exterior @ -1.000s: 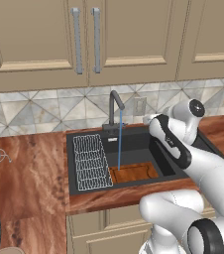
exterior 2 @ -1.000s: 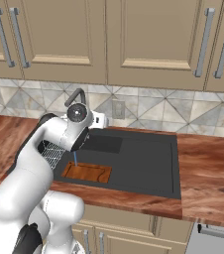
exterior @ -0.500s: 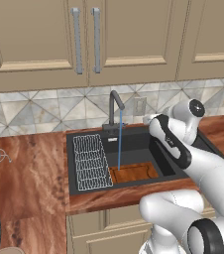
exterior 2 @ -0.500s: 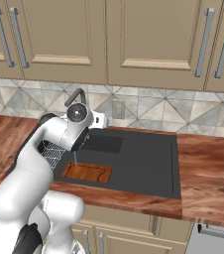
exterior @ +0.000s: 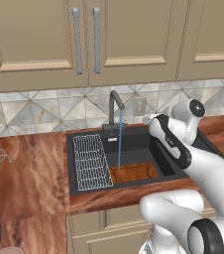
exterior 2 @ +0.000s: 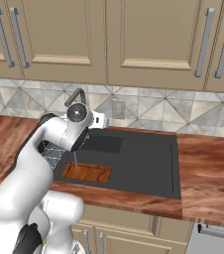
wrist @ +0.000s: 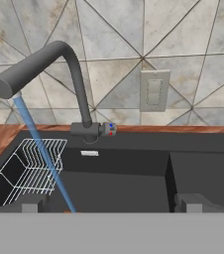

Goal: Turn on the sink faucet with hot water and rinse the cutting board for ten seconds, then turn off the faucet. Push the cutting board to reach the water if necessary.

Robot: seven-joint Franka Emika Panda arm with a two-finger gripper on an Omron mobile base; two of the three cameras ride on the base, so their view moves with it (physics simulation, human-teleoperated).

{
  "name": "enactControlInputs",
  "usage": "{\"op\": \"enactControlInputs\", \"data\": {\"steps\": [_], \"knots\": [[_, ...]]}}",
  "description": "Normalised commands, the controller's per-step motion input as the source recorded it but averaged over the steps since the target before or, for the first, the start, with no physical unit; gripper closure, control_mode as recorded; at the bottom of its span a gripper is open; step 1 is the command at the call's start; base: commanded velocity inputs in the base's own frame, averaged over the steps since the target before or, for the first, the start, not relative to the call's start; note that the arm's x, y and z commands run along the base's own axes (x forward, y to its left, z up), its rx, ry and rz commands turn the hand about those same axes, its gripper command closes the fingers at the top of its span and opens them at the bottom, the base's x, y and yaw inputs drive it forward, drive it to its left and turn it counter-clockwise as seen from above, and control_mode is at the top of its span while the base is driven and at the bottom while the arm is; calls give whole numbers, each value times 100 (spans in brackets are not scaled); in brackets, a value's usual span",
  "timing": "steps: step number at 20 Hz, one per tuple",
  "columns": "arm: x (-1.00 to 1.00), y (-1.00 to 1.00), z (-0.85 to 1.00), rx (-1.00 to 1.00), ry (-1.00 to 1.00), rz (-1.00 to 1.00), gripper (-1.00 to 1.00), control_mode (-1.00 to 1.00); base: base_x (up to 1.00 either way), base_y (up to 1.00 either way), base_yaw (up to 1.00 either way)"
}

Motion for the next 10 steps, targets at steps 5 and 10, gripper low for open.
{"op": "enactControlInputs", "data": {"steps": [5, 10], "knots": [[0, 0, 0, 0, 0, 0, -100, -100, 0, 0, 0], [0, 0, 0, 0, 0, 0, -100, -100, 0, 0, 0]]}}
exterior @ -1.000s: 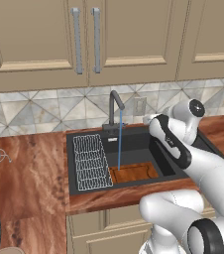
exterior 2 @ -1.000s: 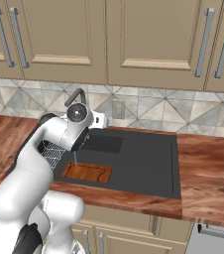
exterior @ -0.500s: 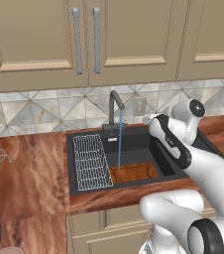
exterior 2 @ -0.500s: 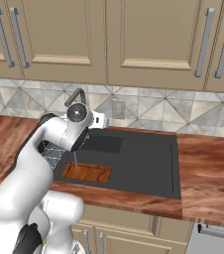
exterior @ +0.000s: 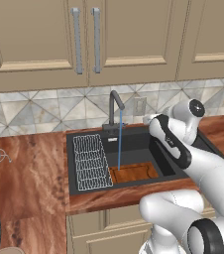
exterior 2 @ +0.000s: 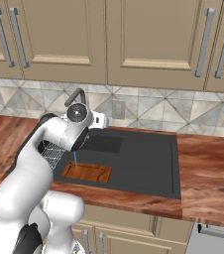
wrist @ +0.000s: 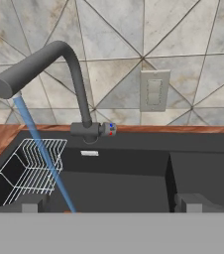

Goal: Turn on the sink faucet with hot water and rinse the cutting board for ten seconds, then turn off the faucet. Push the cutting board to reach the water if necessary.

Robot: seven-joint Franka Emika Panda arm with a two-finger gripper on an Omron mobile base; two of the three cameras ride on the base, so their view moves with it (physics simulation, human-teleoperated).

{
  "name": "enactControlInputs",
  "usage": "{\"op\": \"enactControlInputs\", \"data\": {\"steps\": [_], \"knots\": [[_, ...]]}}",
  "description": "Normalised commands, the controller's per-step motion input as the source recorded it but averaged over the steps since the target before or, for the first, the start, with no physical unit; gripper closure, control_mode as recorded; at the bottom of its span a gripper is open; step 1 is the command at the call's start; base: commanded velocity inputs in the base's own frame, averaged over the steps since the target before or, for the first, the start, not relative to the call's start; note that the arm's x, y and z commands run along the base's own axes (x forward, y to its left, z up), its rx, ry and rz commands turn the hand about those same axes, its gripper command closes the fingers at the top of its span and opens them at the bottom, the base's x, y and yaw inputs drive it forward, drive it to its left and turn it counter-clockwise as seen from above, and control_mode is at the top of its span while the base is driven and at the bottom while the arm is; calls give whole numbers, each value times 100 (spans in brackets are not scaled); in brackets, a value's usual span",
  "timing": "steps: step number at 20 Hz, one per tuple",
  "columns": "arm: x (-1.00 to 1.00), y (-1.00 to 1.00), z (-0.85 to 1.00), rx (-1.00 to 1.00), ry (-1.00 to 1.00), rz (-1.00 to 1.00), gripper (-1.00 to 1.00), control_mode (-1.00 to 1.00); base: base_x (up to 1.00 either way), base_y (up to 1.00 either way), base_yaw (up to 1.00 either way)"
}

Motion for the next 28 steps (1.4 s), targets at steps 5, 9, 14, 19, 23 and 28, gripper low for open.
{"op": "enactControlInputs", "data": {"steps": [5, 9, 14, 19, 23, 28], "knots": [[0, 0, 0, 0, 0, 0, -100, -100, 0, 0, 0], [0, 0, 0, 0, 0, 0, -100, -100, 0, 0, 0], [0, 0, 0, 0, 0, 0, -100, -100, 0, 0, 0], [0, 0, 0, 0, 0, 0, -100, -100, 0, 0, 0], [0, 0, 0, 0, 0, 0, -100, -100, 0, 0, 0], [0, 0, 0, 0, 0, 0, -100, -100, 0, 0, 0]]}}
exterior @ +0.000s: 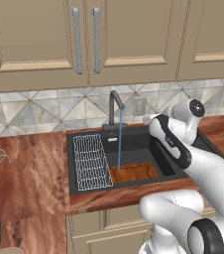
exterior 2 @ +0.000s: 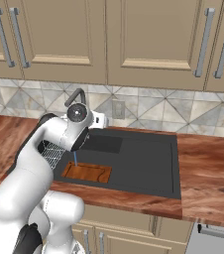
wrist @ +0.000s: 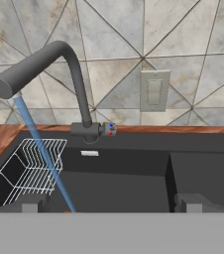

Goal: Turn on the sink faucet with hot water and rinse the cutting board for ten seconds, then turn off the faucet. Push the cutting board to reach the water if necessary.

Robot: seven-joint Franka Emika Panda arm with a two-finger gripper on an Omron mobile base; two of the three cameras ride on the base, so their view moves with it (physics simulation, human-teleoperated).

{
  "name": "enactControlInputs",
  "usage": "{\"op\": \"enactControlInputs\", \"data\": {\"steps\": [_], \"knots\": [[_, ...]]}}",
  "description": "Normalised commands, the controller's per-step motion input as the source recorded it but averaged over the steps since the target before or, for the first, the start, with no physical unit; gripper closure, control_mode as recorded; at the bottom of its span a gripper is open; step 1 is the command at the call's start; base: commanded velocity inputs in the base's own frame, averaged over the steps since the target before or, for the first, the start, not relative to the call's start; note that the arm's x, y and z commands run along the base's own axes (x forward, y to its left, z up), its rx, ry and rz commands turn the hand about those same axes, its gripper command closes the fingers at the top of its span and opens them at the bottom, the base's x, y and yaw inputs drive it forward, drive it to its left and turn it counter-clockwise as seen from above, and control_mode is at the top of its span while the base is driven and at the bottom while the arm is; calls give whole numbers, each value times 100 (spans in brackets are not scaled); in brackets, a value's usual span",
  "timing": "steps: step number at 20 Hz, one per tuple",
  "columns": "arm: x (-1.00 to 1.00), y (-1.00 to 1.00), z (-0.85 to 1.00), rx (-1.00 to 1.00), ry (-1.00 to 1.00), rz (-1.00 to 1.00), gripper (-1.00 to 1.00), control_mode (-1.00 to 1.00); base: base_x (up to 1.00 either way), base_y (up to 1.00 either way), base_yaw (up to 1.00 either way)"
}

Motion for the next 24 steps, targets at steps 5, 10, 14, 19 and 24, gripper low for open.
{"op": "enactControlInputs", "data": {"steps": [5, 10, 14, 19, 24], "knots": [[0, 0, 0, 0, 0, 0, -100, -100, 0, 0, 0], [0, 0, 0, 0, 0, 0, -100, -100, 0, 0, 0], [0, 0, 0, 0, 0, 0, -100, -100, 0, 0, 0], [0, 0, 0, 0, 0, 0, -100, -100, 0, 0, 0], [0, 0, 0, 0, 0, 0, -100, -100, 0, 0, 0]]}}
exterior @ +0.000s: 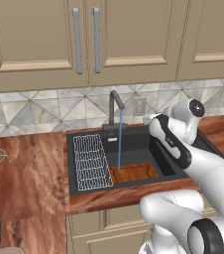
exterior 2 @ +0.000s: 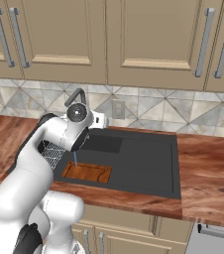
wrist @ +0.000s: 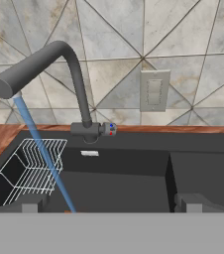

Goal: Turn on the sink faucet with hot water and rinse the cutting board for ten seconds, then turn off the faucet. Push the cutting board to reach the water if necessary.

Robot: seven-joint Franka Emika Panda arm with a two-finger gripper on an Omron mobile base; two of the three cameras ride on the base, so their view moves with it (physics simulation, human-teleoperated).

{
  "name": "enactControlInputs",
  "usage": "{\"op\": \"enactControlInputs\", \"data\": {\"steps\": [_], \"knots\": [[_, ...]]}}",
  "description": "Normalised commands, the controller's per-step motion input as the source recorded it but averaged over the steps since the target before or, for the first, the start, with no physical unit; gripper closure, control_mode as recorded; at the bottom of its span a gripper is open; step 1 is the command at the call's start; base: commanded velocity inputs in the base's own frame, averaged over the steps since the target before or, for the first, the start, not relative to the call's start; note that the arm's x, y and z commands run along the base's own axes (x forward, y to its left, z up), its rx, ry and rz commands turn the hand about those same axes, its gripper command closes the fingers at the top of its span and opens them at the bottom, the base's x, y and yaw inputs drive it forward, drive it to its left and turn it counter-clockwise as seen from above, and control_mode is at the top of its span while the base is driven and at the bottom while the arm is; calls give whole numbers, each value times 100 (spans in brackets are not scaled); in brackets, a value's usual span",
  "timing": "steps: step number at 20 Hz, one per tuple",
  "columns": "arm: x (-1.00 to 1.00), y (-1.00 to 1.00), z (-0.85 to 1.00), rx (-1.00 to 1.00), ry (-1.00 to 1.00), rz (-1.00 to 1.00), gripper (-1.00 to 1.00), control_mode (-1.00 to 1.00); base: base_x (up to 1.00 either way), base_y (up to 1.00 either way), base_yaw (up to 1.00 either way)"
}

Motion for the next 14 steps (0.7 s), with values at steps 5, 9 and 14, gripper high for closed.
{"op": "enactControlInputs", "data": {"steps": [5, 9, 14], "knots": [[17, 0, -12, 0, -6, 0, -100, -100, 0, 0, 0], [21, 0, -14, 0, -21, 0, -100, -100, 0, 0, 0], [12, 0, -16, 1, -23, 0, -100, -100, 0, 0, 0]]}}
